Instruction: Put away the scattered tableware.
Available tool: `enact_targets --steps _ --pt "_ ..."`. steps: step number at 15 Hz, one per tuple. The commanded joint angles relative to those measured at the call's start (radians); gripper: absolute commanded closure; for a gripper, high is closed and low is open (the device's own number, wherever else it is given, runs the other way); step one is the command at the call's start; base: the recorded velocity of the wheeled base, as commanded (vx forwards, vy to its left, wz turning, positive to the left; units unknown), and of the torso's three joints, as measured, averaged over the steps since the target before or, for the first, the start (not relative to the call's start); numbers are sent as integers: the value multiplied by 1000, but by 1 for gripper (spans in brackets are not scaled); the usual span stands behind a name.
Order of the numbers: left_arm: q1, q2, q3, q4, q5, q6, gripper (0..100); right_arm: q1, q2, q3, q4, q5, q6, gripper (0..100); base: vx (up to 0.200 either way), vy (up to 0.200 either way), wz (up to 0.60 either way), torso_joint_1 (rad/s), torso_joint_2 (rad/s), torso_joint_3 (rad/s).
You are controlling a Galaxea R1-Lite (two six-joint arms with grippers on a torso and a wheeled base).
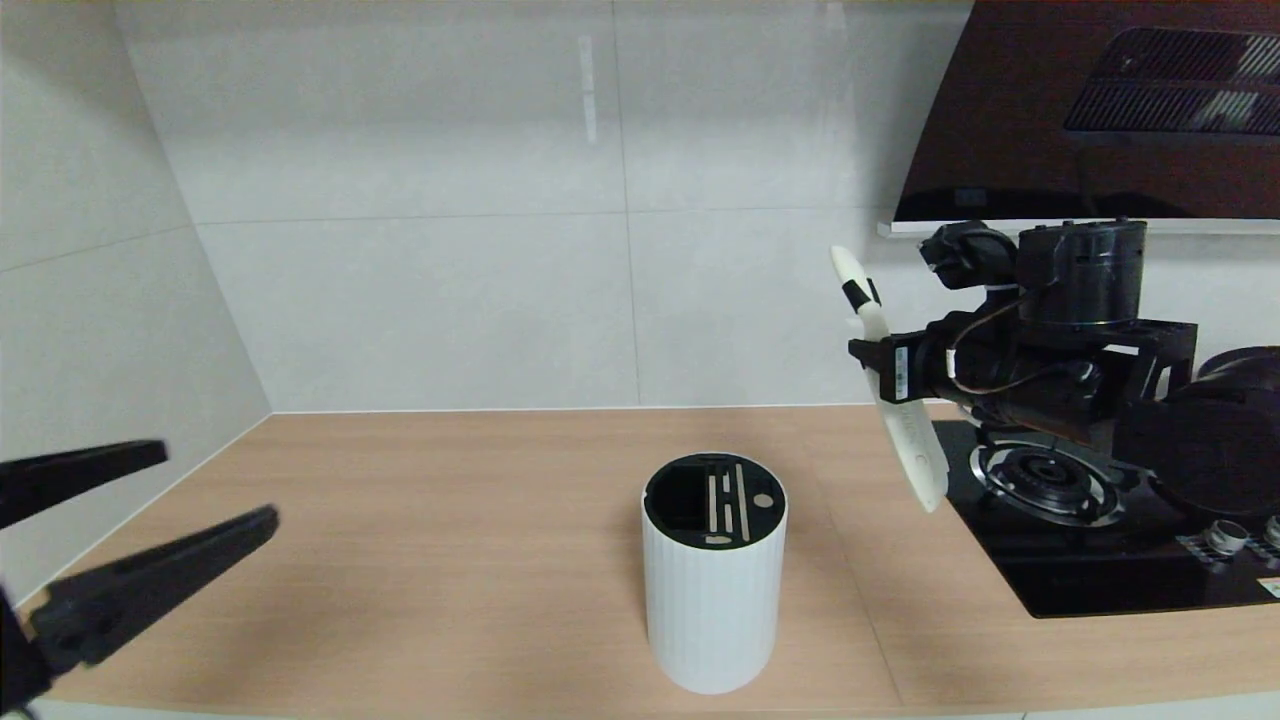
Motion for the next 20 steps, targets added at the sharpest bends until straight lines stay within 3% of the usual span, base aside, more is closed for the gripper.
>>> enact_targets --steps 1,3,4,5,6,8,9,10,12,15,16,20 --pt "-219 353 -69 -232 -18 -156 0 35 -12 6 -1 -3 -3 100 0 0 0 0 0 0" --pt "-269 452 -69 -402 -18 -348 0 66 -26 38 -10 -7 -25 100 0 0 0 0 0 0" --pt "-277 492 -69 -485 -20 -414 0 90 -38 44 -12 -7 -23 100 0 0 0 0 0 0" --pt "-277 510 -66 -520 -20 -438 0 102 -41 44 -12 -7 -22 100 0 0 0 0 0 0" --pt "-279 611 -70 -679 -21 -510 0 155 -66 50 -7 -9 -16 100 0 0 0 0 0 0" --pt "-305 680 -30 -856 -11 -530 0 234 -106 87 -10 -11 -12 100 0 0 0 0 0 0" --pt "-323 682 -21 -874 -24 -573 0 270 -120 104 -12 -21 -6 100 0 0 0 0 0 0" --pt "-338 679 -23 -876 -37 -621 0 296 -124 113 -10 -27 4 100 0 0 0 0 0 0" --pt "-357 654 -9 -894 -101 -771 0 363 -126 126 -10 -49 23 100 0 0 0 0 0 0" --pt "-375 673 28 -971 -139 -806 0 406 -121 127 -10 -83 24 100 0 0 0 0 0 0" --pt "-418 691 59 -1035 -143 -811 0 429 -121 129 -10 -84 40 100 0 0 0 0 0 0" --pt "-447 751 115 -1190 -143 -757 0 467 -124 132 -12 -96 61 100 0 0 0 0 0 0"
